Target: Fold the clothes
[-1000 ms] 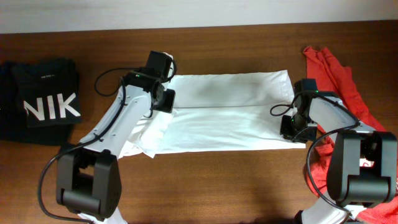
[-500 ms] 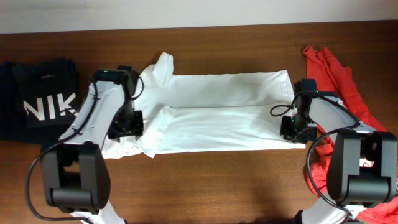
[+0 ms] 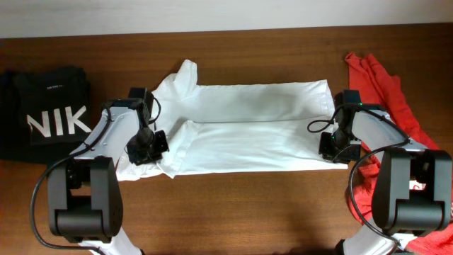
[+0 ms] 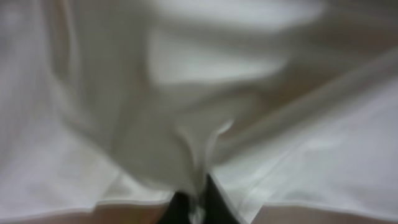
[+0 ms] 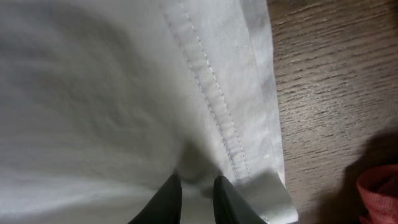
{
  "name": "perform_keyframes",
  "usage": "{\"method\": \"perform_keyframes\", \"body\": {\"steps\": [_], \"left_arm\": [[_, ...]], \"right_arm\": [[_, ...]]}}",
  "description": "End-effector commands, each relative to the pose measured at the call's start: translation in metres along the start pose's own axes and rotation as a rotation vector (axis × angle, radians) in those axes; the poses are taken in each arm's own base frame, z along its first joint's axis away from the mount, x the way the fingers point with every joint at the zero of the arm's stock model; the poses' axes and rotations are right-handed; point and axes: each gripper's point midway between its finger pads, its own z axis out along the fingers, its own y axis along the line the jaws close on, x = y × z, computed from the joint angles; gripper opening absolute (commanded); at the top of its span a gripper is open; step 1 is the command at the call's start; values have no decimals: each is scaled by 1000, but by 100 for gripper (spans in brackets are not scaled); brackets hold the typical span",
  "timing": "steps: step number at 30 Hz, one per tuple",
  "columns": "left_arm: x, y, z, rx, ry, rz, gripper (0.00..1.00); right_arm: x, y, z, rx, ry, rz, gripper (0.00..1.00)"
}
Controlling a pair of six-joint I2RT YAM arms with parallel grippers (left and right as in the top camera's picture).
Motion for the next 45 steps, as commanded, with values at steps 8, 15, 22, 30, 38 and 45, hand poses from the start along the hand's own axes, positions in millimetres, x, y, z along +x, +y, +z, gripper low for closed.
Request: {"method": "perform_keyframes", "body": {"steps": [8, 15, 22, 30, 38, 45], "left_arm": [[-79, 23, -59, -184, -315, -27, 0], [-48, 28, -50, -165, -171, -34, 56], [-56, 24, -51, -147, -205, -35, 31], [-91, -4, -57, -8, -340, -10, 12], [-86, 24, -18, -115, -269, -44, 12], [-86, 54, 17, -149, -171, -108, 13]], "right_arm": [[4, -2, 4, 2, 19, 11, 22], [4, -2, 4, 2, 19, 11, 22], [4, -2, 4, 1, 19, 11, 22], [4, -2, 4, 1, 19, 11, 22], [7, -3, 4, 3, 31, 11, 22], [8, -3, 4, 4, 33, 10, 23]]}}
